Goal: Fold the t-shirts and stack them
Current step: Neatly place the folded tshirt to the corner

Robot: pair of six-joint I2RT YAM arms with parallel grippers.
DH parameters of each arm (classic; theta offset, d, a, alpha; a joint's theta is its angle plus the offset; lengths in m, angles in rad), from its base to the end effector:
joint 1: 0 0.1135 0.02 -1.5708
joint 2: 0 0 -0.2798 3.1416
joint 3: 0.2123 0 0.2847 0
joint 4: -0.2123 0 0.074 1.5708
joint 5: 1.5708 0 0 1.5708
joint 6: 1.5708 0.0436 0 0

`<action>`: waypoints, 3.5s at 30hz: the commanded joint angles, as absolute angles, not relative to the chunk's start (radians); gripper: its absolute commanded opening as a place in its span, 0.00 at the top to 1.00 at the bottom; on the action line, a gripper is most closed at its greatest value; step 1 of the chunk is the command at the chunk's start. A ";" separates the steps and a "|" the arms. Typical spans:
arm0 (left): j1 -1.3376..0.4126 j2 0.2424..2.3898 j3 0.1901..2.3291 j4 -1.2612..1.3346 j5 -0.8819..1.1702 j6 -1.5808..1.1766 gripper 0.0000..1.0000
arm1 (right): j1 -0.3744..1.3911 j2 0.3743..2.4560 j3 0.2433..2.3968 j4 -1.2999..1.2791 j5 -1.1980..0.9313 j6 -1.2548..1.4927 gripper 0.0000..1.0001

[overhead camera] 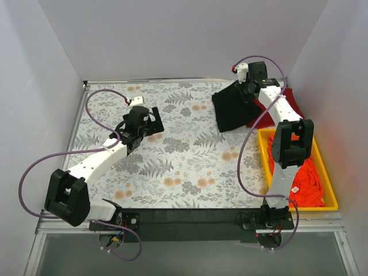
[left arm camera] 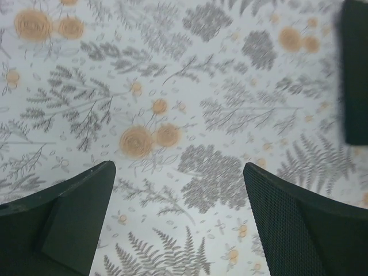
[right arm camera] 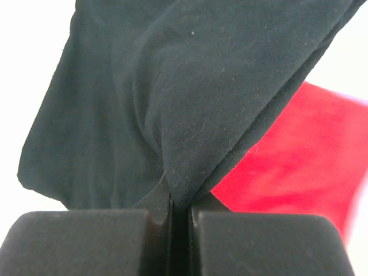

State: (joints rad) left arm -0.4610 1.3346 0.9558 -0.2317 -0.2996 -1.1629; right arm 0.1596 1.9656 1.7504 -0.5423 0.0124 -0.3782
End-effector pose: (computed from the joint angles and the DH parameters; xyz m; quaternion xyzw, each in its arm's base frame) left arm 0.3013 -0.1353 0.2720 -0.3662 0.7998 -0.2403 0.4103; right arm 0.4915 0.0786 0.2901 -0.2416 0.8861 -0.0488 0.3925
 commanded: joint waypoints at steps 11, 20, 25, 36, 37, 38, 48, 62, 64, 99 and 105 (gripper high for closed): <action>-0.472 1.469 0.927 -0.242 -0.376 -1.091 0.13 | 0.088 2.023 1.948 -0.555 0.204 -0.534 0.99; -0.469 1.506 0.930 -0.242 -0.376 -1.088 0.13 | -0.001 1.962 1.925 -0.523 0.158 -0.491 0.99; -0.469 1.516 0.930 -0.239 -0.364 -1.089 0.13 | -0.061 1.970 1.891 -0.483 0.164 -0.486 0.99; -0.469 1.526 0.934 -0.238 -0.353 -1.088 0.13 | -0.159 2.029 1.816 -0.393 0.155 -0.411 0.99; -0.469 1.525 0.934 -0.238 -0.353 -1.088 0.13 | -0.163 2.042 1.819 -0.385 0.153 -0.408 0.99; -0.469 1.523 0.933 -0.238 -0.354 -1.088 0.13 | -0.166 2.051 1.821 -0.380 0.153 -0.405 0.99; -0.469 1.534 0.936 -0.238 -0.357 -1.081 0.13 | -0.170 2.151 1.841 -0.348 0.208 -0.371 0.98; -0.471 1.523 0.936 -0.236 -0.360 -1.081 0.13 | -0.209 2.137 1.795 -0.325 0.282 -0.298 0.88; -0.469 1.520 0.936 -0.235 -0.359 -1.083 0.13 | -0.209 2.132 1.792 -0.325 0.298 -0.288 0.77; -0.471 0.498 0.988 -0.512 -0.632 -1.161 0.03 | 0.138 0.428 0.998 -0.281 0.405 -0.069 0.02; -0.469 0.364 0.928 -0.509 -0.680 -1.143 0.03 | 0.138 0.144 0.884 -0.325 0.377 -0.055 0.02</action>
State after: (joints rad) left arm -0.4686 0.3931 0.9565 -0.4812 -0.6239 -1.1664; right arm 0.1326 0.2070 0.9108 -0.3267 0.3710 -0.0353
